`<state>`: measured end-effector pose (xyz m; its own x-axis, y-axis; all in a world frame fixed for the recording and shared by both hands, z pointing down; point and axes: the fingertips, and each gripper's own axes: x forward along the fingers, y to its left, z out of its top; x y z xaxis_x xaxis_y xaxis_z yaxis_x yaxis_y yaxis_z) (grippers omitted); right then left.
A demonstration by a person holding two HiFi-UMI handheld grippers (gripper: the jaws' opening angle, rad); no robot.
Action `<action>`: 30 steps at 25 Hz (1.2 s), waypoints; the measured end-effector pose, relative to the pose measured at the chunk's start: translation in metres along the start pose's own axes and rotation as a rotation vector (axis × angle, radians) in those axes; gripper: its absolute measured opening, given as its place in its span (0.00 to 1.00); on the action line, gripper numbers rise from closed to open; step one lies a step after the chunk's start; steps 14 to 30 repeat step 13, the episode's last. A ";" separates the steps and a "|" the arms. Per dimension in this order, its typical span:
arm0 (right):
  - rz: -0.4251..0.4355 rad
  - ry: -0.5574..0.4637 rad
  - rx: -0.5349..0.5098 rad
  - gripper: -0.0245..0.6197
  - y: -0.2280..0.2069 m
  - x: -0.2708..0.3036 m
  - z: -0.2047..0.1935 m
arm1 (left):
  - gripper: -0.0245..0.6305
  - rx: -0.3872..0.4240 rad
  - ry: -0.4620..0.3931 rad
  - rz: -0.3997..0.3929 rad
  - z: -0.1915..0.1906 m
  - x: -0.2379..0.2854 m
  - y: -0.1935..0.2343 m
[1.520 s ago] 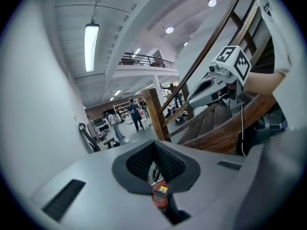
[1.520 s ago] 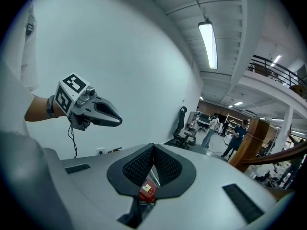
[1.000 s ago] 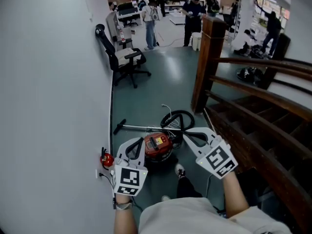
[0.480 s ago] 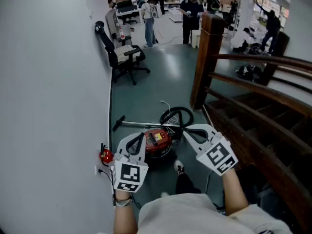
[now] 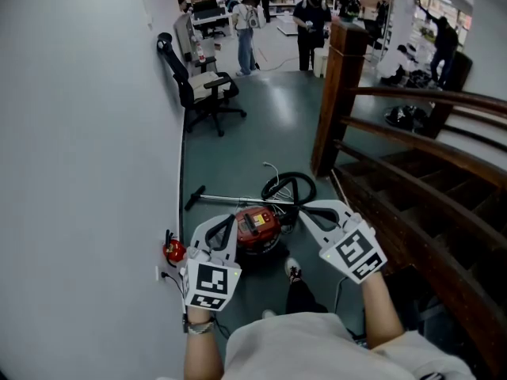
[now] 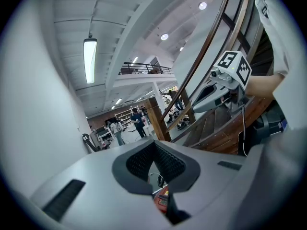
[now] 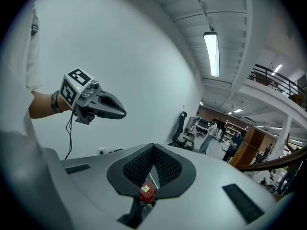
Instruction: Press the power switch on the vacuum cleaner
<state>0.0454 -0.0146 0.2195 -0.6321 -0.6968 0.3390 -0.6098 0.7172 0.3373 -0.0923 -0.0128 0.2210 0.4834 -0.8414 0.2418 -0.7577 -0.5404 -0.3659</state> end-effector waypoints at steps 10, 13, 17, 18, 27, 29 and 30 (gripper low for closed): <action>0.006 0.003 -0.009 0.08 0.000 -0.002 0.001 | 0.04 0.000 -0.002 0.004 0.003 0.001 0.000; 0.008 0.004 -0.009 0.08 0.000 -0.001 -0.001 | 0.04 0.002 0.001 0.000 0.003 0.002 -0.002; 0.008 0.004 -0.009 0.08 0.000 -0.001 -0.001 | 0.04 0.002 0.001 0.000 0.003 0.002 -0.002; 0.008 0.004 -0.009 0.08 0.000 -0.001 -0.001 | 0.04 0.002 0.001 0.000 0.003 0.002 -0.002; 0.008 0.004 -0.009 0.08 0.000 -0.001 -0.001 | 0.04 0.002 0.001 0.000 0.003 0.002 -0.002; 0.008 0.004 -0.009 0.08 0.000 -0.001 -0.001 | 0.04 0.002 0.001 0.000 0.003 0.002 -0.002; 0.008 0.004 -0.009 0.08 0.000 -0.001 -0.001 | 0.04 0.002 0.001 0.000 0.003 0.002 -0.002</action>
